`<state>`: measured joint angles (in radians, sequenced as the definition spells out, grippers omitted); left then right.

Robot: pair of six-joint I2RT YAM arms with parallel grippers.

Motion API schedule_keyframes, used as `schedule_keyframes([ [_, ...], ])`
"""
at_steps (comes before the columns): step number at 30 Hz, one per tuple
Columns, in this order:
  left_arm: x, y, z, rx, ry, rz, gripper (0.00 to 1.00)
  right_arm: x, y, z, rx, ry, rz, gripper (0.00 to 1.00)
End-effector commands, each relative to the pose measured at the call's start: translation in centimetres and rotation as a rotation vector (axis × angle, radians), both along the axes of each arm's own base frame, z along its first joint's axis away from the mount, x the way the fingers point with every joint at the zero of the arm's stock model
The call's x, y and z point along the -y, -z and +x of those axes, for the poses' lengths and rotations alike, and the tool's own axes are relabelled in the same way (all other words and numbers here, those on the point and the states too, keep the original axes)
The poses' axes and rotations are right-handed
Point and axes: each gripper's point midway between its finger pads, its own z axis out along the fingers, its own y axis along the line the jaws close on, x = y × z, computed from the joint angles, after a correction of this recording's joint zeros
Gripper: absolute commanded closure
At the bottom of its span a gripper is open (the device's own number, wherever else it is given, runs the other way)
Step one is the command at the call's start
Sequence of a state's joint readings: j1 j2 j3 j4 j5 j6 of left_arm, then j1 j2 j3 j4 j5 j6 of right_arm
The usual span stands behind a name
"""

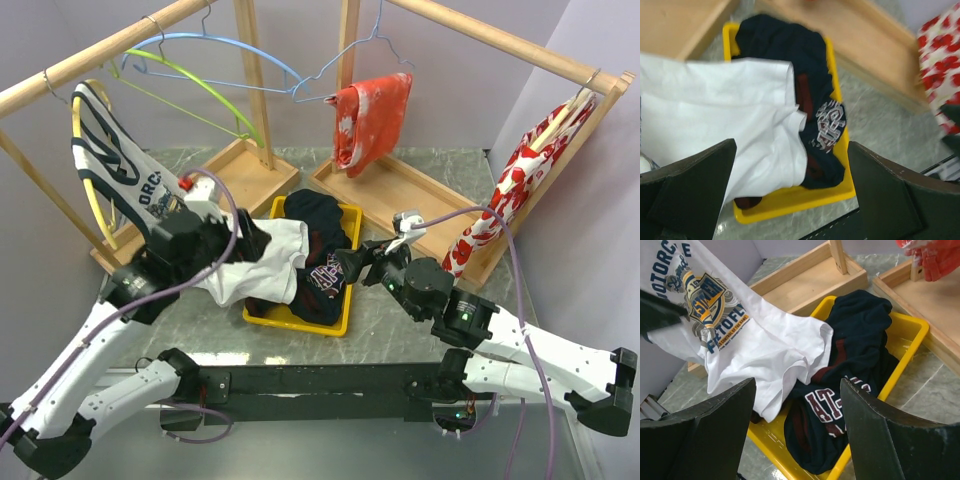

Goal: Place the tank top on the hanger

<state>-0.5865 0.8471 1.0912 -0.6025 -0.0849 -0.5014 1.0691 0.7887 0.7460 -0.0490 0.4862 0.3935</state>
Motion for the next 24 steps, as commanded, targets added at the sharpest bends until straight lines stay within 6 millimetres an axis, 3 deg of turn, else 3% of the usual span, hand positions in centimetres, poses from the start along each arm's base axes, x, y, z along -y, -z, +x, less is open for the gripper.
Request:
schedule_keyframes([
  [1, 0.4, 4.6, 0.5, -0.049, -0.071, 0.010, 0.01, 0.3, 0.0, -0.1, -0.011, 0.022, 0.053, 0.24],
  [2, 0.5, 6.7, 0.4, -0.085, -0.071, 0.033, 0.01, 0.2, 0.2, -0.1, -0.014, 0.018, 0.052, 0.24],
  [5, 1.1, 9.3, 0.6, -0.114, -0.071, 0.075, 0.01, 0.0, 0.6, -0.1, -0.026, 0.014, 0.041, 0.24],
  [13, 2.7, 13.3, 1.7, -0.185, -0.066, 0.155, 0.00, -0.1, 1.1, -0.2, -0.037, 0.012, 0.041, 0.24],
  [17, 2.4, 16.1, 2.3, -0.229, -0.121, 0.203, 0.01, -0.2, 1.4, -0.3, -0.041, 0.006, 0.046, 0.24],
  [20, 1.6, 17.1, 2.8, -0.231, -0.189, 0.221, 0.09, -0.2, 1.3, -0.3, -0.040, 0.002, 0.049, 0.24],
  [23, 0.7, 17.1, 3.3, -0.217, -0.251, 0.225, 0.31, -0.2, 1.1, -0.3, -0.038, -0.001, 0.046, 0.24],
  [24, 0.4, 16.6, 3.5, -0.198, -0.271, 0.222, 0.45, -0.2, 1.0, -0.3, -0.037, 0.000, 0.047, 0.24],
])
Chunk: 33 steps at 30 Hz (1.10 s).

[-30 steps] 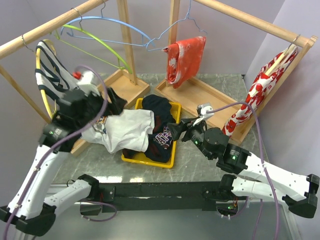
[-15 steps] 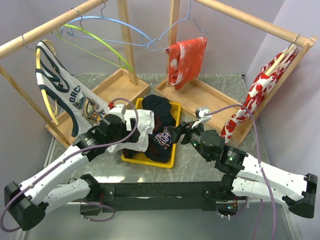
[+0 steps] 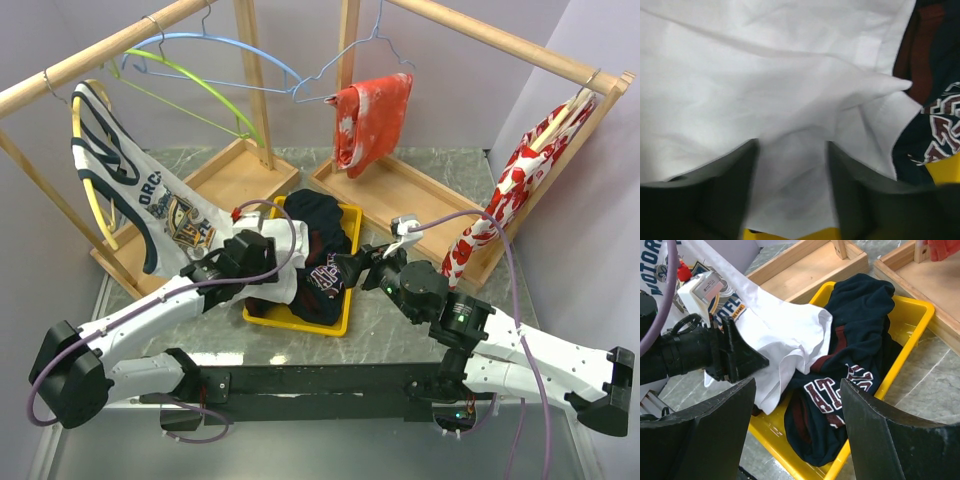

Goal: Place the tank top on the hanger

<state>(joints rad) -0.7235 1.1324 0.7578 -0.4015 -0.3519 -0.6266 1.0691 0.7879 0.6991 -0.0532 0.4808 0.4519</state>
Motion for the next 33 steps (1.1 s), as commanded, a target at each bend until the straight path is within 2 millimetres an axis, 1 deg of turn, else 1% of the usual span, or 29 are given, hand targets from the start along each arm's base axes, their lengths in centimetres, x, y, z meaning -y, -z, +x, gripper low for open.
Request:
schedule_keyframes([
  [1, -1.1, -2.0, 1.7, 0.107, -0.117, -0.022, 0.53, 0.0, -1.4, -0.1, 0.021, -0.001, 0.041, 0.24],
  [2, -1.2, -2.1, 1.8, 0.111, -0.122, -0.016, 0.61, 0.1, -1.3, -0.1, 0.021, -0.001, 0.041, 0.24],
  [3, -1.6, -2.2, 2.0, 0.122, -0.141, 0.001, 0.74, 0.1, -1.5, -0.2, 0.024, -0.001, 0.044, 0.24],
  [6, -2.1, -2.6, 2.3, 0.126, -0.171, 0.030, 0.99, 0.2, -1.5, -0.3, 0.026, -0.002, 0.047, 0.24],
  [8, -2.7, -3.5, 2.6, 0.152, -0.205, 0.029, 0.99, 0.3, -1.5, -0.2, 0.025, 0.001, 0.048, 0.24],
  [11, -3.6, -5.5, 3.1, 0.198, -0.244, 0.004, 0.99, 0.4, -1.8, -0.3, 0.027, -0.002, 0.050, 0.24],
  [14, -5.8, -8.2, 3.9, 0.256, -0.320, -0.010, 0.99, 0.6, -2.1, -0.3, 0.034, 0.002, 0.054, 0.24],
  [15, -7.3, -9.4, 4.3, 0.281, -0.359, -0.026, 0.99, 0.6, -2.4, -0.4, 0.037, 0.000, 0.056, 0.24],
  [17, -8.4, -11.5, 5.0, 0.315, -0.375, -0.064, 0.99, 0.5, -2.7, -0.4, 0.043, -0.004, 0.057, 0.24],
  [18, -10.3, -12.4, 5.5, 0.335, -0.428, -0.073, 0.99, 0.4, -2.8, -0.3, 0.044, -0.002, 0.056, 0.24],
  [19, -11.0, -14.0, 5.9, 0.363, -0.446, -0.093, 0.99, 0.3, -2.9, -0.3, 0.043, -0.007, 0.053, 0.24],
  [20, -11.6, -14.8, 6.1, 0.378, -0.460, -0.104, 0.99, 0.1, -3.2, -0.2, 0.048, -0.012, 0.055, 0.24],
  [21, -12.9, -15.7, 6.6, 0.399, -0.499, -0.110, 0.99, -0.1, -3.2, -0.1, 0.048, -0.012, 0.048, 0.24],
  [22, -13.5, -17.4, 6.9, 0.430, -0.513, -0.123, 0.99, -0.3, -3.3, -0.2, 0.047, -0.017, 0.046, 0.24],
  [23, -14.1, -18.3, 7.1, 0.445, -0.530, -0.128, 0.99, -0.4, -3.8, -0.1, 0.054, -0.019, 0.048, 0.24],
  [24, -15.2, -18.8, 7.4, 0.451, -0.564, -0.121, 0.99, -0.5, -3.8, 0.0, 0.052, -0.020, 0.041, 0.24],
  [25, -15.7, -20.6, 7.7, 0.485, -0.577, -0.134, 0.99, -0.6, -3.9, 0.0, 0.055, -0.021, 0.041, 0.24],
  [27, -16.7, -22.1, 8.3, 0.509, -0.601, -0.139, 0.99, -0.9, -4.4, 0.1, 0.062, -0.028, 0.038, 0.24],
  [28, -17.1, -23.9, 8.4, 0.542, -0.614, -0.144, 0.99, -0.9, -4.6, 0.1, 0.065, -0.028, 0.041, 0.24],
  [30, -17.9, -25.0, 8.8, 0.558, -0.636, -0.135, 0.99, -1.0, -5.0, 0.2, 0.070, -0.029, 0.036, 0.24],
  [31, -18.1, -26.2, 8.8, 0.577, -0.635, -0.133, 0.99, -1.1, -5.0, 0.2, 0.069, -0.032, 0.033, 0.24],
  [33, -18.4, -26.2, 9.1, 0.573, -0.648, -0.121, 0.99, -1.2, -5.0, 0.2, 0.070, -0.036, 0.032, 0.24],
])
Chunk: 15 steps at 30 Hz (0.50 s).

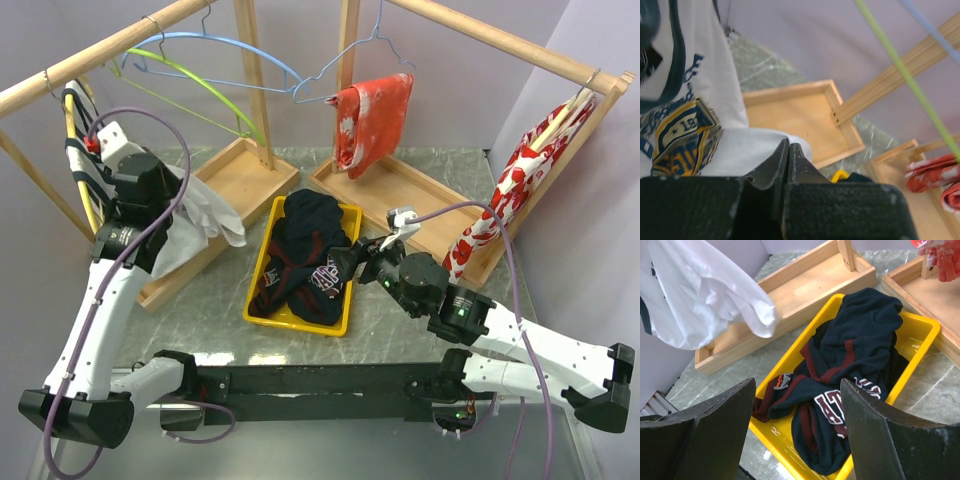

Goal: Place the tank top on the hanger

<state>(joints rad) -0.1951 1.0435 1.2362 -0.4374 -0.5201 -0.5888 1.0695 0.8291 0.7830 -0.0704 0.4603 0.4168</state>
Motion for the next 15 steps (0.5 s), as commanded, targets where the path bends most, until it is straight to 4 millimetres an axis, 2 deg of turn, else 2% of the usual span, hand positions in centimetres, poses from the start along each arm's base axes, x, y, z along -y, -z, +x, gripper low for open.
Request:
schedule_keyframes([
  [1, -0.7, -2.4, 0.5, 0.039, -0.008, 0.024, 0.99, -0.4, -2.7, 0.0, 0.041, -0.011, 0.038, 0.24],
  [3, -0.9, -1.7, 0.6, 0.031, -0.021, 0.025, 0.99, -0.5, -2.4, 0.1, 0.040, -0.012, 0.035, 0.24],
  [4, -1.2, -0.4, 0.6, 0.008, -0.031, 0.026, 0.99, -0.5, -2.2, 0.1, 0.038, -0.014, 0.033, 0.24],
  [9, -2.2, 3.4, 1.4, -0.047, -0.055, -0.024, 0.99, -0.9, -1.4, 0.1, 0.020, -0.021, 0.019, 0.24],
  [12, -1.6, 6.8, 1.7, -0.087, -0.031, -0.079, 0.99, -1.1, -1.2, 0.1, 0.014, -0.026, 0.018, 0.24],
  [15, -0.9, 9.1, 2.1, -0.102, -0.006, -0.122, 0.94, -1.3, -0.7, -0.1, 0.002, -0.035, 0.010, 0.24],
])
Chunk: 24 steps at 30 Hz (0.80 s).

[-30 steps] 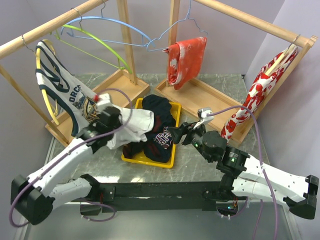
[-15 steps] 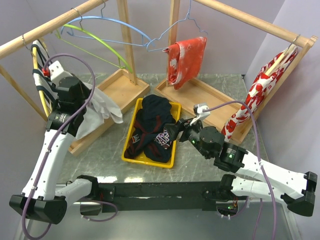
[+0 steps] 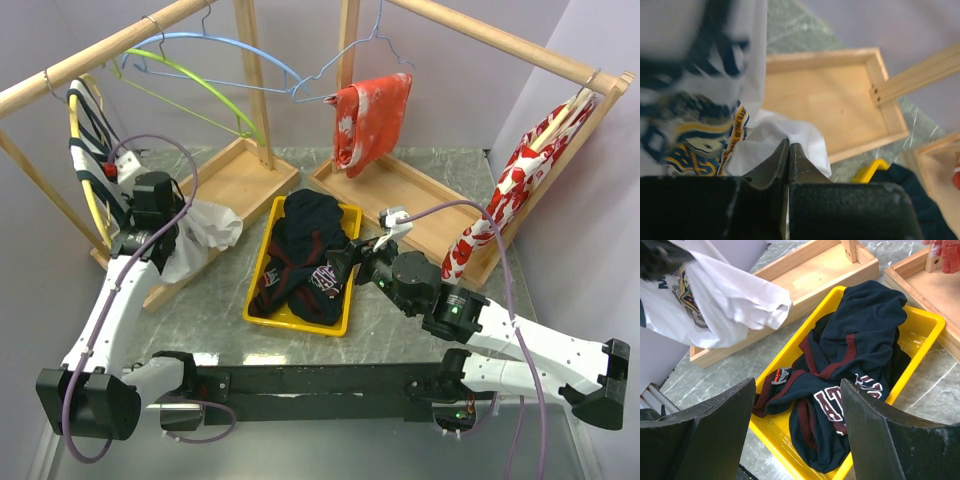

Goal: Place the tank top on the hanger

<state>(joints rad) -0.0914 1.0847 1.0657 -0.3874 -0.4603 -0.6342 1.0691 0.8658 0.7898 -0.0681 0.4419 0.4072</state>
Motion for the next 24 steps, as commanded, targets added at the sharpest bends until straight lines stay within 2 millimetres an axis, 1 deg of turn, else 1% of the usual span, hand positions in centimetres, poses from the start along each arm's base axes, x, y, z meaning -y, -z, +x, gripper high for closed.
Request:
schedule_keyframes([
  [1, 1.6, 1.6, 1.1, 0.042, 0.048, -0.102, 0.91, -0.6, -1.2, -0.2, 0.007, -0.018, 0.039, 0.24],
  [2, 1.8, 2.2, 1.2, 0.033, 0.056, -0.109, 0.79, -0.6, -1.1, -0.2, 0.003, -0.018, 0.037, 0.24],
  [3, 2.5, 2.9, 1.2, 0.020, 0.093, -0.126, 0.68, -0.7, -0.8, -0.3, -0.003, -0.024, 0.032, 0.24],
  [4, 2.9, 2.9, 1.4, 0.031, 0.110, -0.136, 0.54, -0.7, -0.6, -0.2, -0.005, -0.024, 0.028, 0.24],
  [5, 3.1, 2.7, 1.3, 0.041, 0.121, -0.142, 0.36, -0.9, -0.3, -0.2, -0.011, -0.025, 0.023, 0.24],
  [6, 3.8, 3.2, 1.2, 0.034, 0.159, -0.155, 0.28, -0.9, -0.3, -0.3, -0.011, -0.026, 0.020, 0.24],
  [7, 4.2, 2.9, 1.3, 0.051, 0.183, -0.165, 0.13, -0.9, -0.2, -0.2, -0.014, -0.023, 0.017, 0.24],
  [8, 4.8, 2.7, 1.1, 0.061, 0.217, -0.171, 0.09, -1.0, 0.0, -0.2, -0.018, -0.024, 0.013, 0.24],
  [9, 5.4, 3.0, 1.0, 0.054, 0.245, -0.175, 0.06, -1.0, -0.2, -0.1, -0.016, -0.023, 0.017, 0.24],
  [10, 6.1, 3.1, 0.8, 0.048, 0.283, -0.180, 0.01, -1.0, -0.3, -0.2, -0.016, -0.026, 0.024, 0.24],
  [11, 6.9, 2.8, 0.4, 0.054, 0.312, -0.178, 0.00, -1.0, -0.4, -0.2, -0.014, -0.027, 0.030, 0.24],
  [13, 7.8, 3.2, -0.3, 0.043, 0.340, -0.163, 0.01, -1.1, -0.4, -0.3, -0.015, -0.030, 0.043, 0.23],
  [14, 9.0, 2.9, -1.0, 0.049, 0.373, -0.155, 0.00, -1.1, -0.3, -0.4, -0.020, -0.034, 0.045, 0.23],
  [16, 9.7, 2.9, -1.8, 0.052, 0.382, -0.145, 0.01, -1.2, -0.1, -0.4, -0.028, -0.033, 0.047, 0.22],
  [17, 11.0, 2.4, -2.6, 0.067, 0.423, -0.145, 0.01, -1.2, 0.0, -0.3, -0.032, -0.029, 0.044, 0.21],
  [19, 12.1, 2.9, -3.6, 0.059, 0.459, -0.146, 0.00, -1.1, 0.4, -0.3, -0.042, -0.022, 0.038, 0.20],
  [20, 13.3, 3.3, -4.3, 0.050, 0.497, -0.146, 0.01, -0.9, 0.5, -0.3, -0.047, -0.015, 0.038, 0.20],
  [22, 14.5, 4.1, -5.3, 0.033, 0.537, -0.159, 0.01, -0.7, 1.3, -0.3, -0.064, -0.002, 0.034, 0.19],
  [23, 15.8, 4.8, -6.3, 0.024, 0.587, -0.167, 0.01, -0.5, 1.4, -0.3, -0.068, 0.005, 0.040, 0.18],
  [24, 16.6, 4.9, -6.7, 0.035, 0.609, -0.181, 0.01, -0.3, 2.0, -0.3, -0.075, 0.014, 0.036, 0.17],
])
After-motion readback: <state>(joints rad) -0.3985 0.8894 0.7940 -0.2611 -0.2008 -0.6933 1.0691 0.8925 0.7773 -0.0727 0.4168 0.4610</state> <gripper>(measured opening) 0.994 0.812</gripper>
